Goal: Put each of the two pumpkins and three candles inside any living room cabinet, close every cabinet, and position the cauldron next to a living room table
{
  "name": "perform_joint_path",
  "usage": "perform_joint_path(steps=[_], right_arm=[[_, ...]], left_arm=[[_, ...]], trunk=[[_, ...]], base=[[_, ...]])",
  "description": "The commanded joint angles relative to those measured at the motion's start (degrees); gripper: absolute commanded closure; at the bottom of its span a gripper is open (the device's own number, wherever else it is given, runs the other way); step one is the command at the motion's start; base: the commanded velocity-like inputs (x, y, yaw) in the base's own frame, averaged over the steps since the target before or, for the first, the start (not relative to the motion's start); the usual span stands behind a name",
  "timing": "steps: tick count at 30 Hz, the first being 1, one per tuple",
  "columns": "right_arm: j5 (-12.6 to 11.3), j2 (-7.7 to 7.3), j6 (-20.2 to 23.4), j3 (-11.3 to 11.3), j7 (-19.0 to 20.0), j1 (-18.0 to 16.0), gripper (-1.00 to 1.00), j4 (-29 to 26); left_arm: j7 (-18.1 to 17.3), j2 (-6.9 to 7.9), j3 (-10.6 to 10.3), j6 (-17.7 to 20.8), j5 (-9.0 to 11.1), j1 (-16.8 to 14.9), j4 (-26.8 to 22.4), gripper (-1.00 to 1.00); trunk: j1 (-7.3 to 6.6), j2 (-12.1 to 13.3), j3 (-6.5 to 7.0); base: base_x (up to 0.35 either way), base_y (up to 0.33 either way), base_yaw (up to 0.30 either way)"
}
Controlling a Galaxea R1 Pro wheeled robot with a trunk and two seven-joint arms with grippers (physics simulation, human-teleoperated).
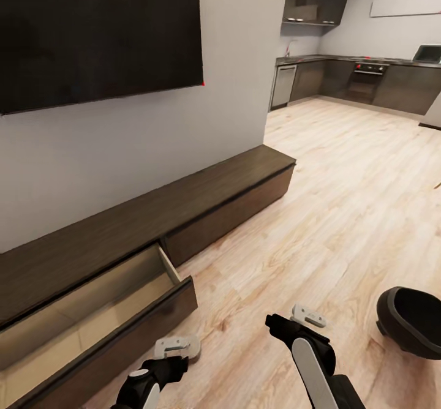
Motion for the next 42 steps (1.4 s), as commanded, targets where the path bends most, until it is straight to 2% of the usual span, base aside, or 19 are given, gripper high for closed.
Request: perform_joint_path(steps=[1, 7, 18, 39, 42], right_arm=[[-0.5, 0.0, 0.1, 0.0, -0.6, 0.0, -1.0, -0.1], [-0.5, -0.02, 0.1, 0.1, -0.6, 0.0, -1.0, 0.0], [-0.5, 0.0, 0.0, 0.1, -0.5, 0.0, -1.0, 0.3], [-0.5, -0.02, -0.1, 0.1, -0.1, 0.0, -1.0, 0.4], [-0.5, 0.01, -0.1, 0.1, -0.1, 0.0, -1.0, 0.4]], left_arm=[[0.5, 0.01, -0.1, 0.2, 0.6, 0.0, -0.1, -1.0], [0.5, -0.01, -0.1, 0.2, 0.6, 0.0, 0.0, -1.0], [0.5, -0.01, -0.1, 0.0, 0.7, 0.0, 0.1, -1.0], [0.5, -0.01, -0.2, -0.3, 0.5, 0.0, 0.2, -1.0], [0.5, -0.01, -0.2, -0.3, 0.5, 0.0, 0.2, -1.0]], trunk=[[-0.01, 0.0, -0.05], [-0.01, 0.0, -0.05], [-0.01, 0.0, -0.13], [-0.01, 0.0, 0.07], [0.65, -1.2, -0.45]], base=[[0.0, -0.133, 0.288], [0.014, -0.192, 0.29], [0.143, -0.032, 0.241], [0.074, -0.135, -0.037], [0.0, -0.009, -0.017]])
